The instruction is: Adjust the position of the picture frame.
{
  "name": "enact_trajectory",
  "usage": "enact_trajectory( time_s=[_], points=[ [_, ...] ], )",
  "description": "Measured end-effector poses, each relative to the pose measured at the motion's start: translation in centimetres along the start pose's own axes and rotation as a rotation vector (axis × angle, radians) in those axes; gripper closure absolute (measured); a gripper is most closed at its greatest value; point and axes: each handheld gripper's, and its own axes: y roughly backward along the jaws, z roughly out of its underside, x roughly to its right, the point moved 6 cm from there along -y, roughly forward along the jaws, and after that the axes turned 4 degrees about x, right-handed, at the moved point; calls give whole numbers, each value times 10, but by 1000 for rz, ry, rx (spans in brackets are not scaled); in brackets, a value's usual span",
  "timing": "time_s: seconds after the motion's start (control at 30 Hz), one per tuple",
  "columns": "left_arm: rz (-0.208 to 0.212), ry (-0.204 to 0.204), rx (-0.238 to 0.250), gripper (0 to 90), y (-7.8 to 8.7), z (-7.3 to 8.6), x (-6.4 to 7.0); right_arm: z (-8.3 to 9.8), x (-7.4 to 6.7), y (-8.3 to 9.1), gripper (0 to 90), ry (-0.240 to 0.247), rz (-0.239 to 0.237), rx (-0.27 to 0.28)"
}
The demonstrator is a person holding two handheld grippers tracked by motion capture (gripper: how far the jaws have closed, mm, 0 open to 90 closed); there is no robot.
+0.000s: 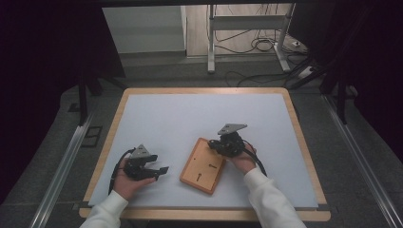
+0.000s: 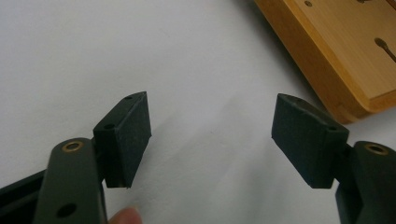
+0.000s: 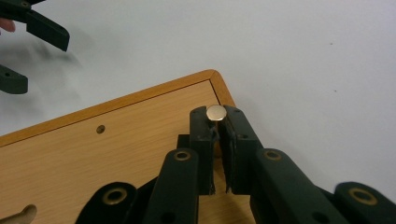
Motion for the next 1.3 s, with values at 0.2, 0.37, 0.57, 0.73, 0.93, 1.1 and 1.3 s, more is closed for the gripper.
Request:
enact_trajectory(
  time_s=[0.2,0.37,0.57,0.73,0.93,1.1,1.3],
  points=[
    [0,0,0,277,0,0,0,-3,-9,-9,833,11,-1,8],
    [-1,3,4,277,1,0,0,-4,-17,-25,834,21,-11,-3],
    [-1,3,6,277,1,0,-2,-4,-25,-36,836,24,-27,-1],
    [1,2,7,277,2,0,-1,-3,-26,-36,832,5,-27,-3],
    [1,-4,4,277,1,0,-1,-3,-32,-39,829,18,-36,4],
    [0,2,3,277,1,1,-1,-2,-30,-38,760,-19,-65,14],
    [0,-3,3,277,2,1,-2,-2,-21,-20,486,-41,-6,31]
  ],
)
